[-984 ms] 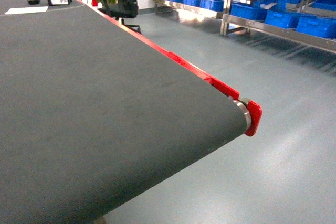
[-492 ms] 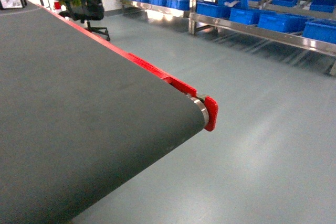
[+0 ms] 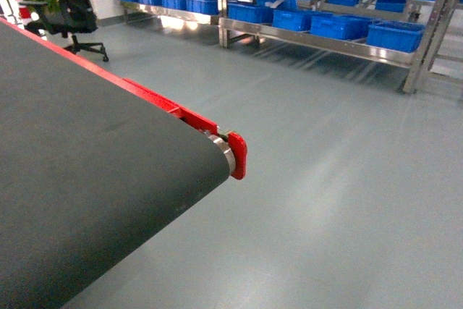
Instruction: Sort blue parts and orange caps into right shelf containers
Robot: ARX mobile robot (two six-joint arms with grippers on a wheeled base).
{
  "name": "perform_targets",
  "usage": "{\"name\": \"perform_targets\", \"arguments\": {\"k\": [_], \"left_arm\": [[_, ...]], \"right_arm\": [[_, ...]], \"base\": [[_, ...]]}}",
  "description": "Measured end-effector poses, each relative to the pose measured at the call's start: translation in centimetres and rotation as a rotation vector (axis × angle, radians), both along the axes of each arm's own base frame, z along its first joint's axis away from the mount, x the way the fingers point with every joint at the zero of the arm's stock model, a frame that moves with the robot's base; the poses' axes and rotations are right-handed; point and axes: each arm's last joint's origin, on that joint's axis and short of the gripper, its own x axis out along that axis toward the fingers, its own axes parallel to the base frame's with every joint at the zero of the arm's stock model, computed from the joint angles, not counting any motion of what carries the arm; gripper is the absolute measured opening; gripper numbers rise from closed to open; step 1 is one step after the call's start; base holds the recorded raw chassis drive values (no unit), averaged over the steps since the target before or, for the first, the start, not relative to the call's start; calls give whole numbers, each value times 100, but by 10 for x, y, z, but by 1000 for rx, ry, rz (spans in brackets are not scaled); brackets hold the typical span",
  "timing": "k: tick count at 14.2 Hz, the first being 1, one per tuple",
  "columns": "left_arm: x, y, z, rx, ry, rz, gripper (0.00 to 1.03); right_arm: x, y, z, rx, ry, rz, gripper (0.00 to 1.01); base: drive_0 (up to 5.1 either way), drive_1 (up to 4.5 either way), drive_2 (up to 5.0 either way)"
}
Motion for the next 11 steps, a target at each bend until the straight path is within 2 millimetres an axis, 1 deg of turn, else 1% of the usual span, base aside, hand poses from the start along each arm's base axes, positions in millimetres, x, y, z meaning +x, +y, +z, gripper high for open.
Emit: {"name": "perform_targets", "arguments": {"k": [11], "left_arm": [[0, 0, 0, 0, 0, 0, 44]], "right_arm": [[0, 0, 0, 0, 0, 0, 44]], "base": [[-156, -156, -156]]}}
